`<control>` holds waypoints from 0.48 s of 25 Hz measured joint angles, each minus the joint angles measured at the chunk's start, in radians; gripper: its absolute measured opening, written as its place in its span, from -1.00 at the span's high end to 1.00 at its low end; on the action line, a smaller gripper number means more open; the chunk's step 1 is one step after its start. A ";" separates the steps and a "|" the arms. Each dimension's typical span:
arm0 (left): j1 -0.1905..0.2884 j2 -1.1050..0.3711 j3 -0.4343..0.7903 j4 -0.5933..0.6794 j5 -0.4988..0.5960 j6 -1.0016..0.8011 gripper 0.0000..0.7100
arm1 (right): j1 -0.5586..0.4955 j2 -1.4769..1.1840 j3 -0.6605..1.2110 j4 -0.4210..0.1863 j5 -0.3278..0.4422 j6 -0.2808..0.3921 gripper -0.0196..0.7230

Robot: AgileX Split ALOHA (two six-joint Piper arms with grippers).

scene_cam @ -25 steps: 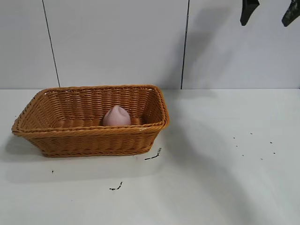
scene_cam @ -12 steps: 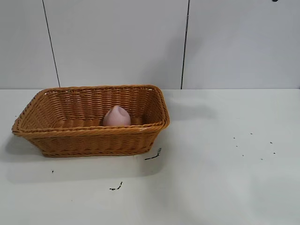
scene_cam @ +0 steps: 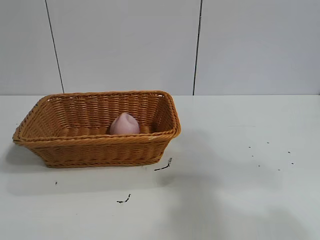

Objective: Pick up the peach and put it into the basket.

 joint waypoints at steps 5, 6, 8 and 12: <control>0.000 0.000 0.000 0.000 0.000 0.000 -0.95 | 0.000 -0.327 0.204 0.001 -0.113 0.004 -0.93; 0.000 0.000 0.000 0.000 0.000 0.000 -0.95 | 0.000 -0.381 0.239 0.001 -0.129 0.004 -0.93; 0.000 0.000 0.000 0.000 0.000 0.000 -0.95 | 0.000 -0.468 0.292 0.001 -0.136 0.004 -0.93; 0.000 0.000 0.000 0.000 0.000 0.000 -0.95 | 0.000 -0.588 0.325 0.000 -0.166 0.002 -0.93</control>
